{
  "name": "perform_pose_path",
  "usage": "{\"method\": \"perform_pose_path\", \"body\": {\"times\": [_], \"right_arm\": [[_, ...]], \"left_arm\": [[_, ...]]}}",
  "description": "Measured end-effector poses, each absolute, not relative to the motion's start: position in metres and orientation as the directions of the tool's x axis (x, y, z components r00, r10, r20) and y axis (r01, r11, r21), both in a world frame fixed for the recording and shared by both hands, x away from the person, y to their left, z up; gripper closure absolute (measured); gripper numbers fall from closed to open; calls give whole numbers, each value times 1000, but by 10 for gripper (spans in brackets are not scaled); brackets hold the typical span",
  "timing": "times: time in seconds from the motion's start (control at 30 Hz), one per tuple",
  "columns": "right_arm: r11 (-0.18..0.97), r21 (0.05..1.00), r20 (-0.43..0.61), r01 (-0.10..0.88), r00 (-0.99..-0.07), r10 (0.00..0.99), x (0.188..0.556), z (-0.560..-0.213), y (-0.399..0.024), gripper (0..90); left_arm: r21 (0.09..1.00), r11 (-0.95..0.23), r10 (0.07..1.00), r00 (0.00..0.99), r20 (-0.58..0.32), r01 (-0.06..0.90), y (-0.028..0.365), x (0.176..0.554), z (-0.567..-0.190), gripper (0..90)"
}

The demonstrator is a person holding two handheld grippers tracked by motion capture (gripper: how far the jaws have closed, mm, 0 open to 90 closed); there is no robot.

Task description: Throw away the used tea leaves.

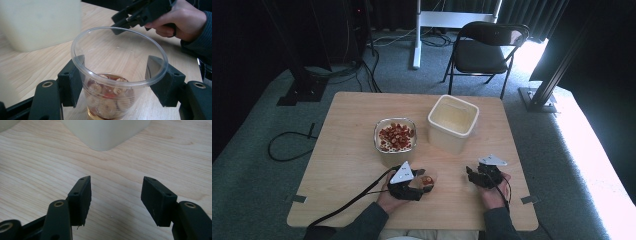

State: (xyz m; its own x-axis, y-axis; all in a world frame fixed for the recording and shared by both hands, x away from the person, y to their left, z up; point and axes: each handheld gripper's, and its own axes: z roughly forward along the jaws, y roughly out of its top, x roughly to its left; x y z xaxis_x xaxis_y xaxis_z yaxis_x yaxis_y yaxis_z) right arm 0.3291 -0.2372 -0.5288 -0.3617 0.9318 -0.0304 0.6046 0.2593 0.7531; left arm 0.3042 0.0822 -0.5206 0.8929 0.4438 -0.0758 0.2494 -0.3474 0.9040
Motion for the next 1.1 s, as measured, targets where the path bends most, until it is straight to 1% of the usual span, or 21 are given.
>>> {"method": "perform_pose_path", "body": {"times": [0.23, 0.7, 0.83, 1.1], "right_arm": [[264, 745, -41, 613, -353, 935, 332, -533, -241, 403], [253, 728, -30, 638, -339, 940, 339, -540, -249, 401], [249, 719, -25, 649, -333, 942, 341, -542, -252, 396], [225, 722, 6, 654, -331, 943, 345, -545, -260, 378]], "left_arm": [[908, -344, 500, 865, -37, 238, 99, 302, -510, 337], [928, -289, 584, 812, -24, 236, 143, 295, -486, 338], [932, -270, 605, 796, -31, 241, 153, 292, -484, 338], [936, -242, 668, 743, -30, 256, 186, 287, -478, 339]]}}
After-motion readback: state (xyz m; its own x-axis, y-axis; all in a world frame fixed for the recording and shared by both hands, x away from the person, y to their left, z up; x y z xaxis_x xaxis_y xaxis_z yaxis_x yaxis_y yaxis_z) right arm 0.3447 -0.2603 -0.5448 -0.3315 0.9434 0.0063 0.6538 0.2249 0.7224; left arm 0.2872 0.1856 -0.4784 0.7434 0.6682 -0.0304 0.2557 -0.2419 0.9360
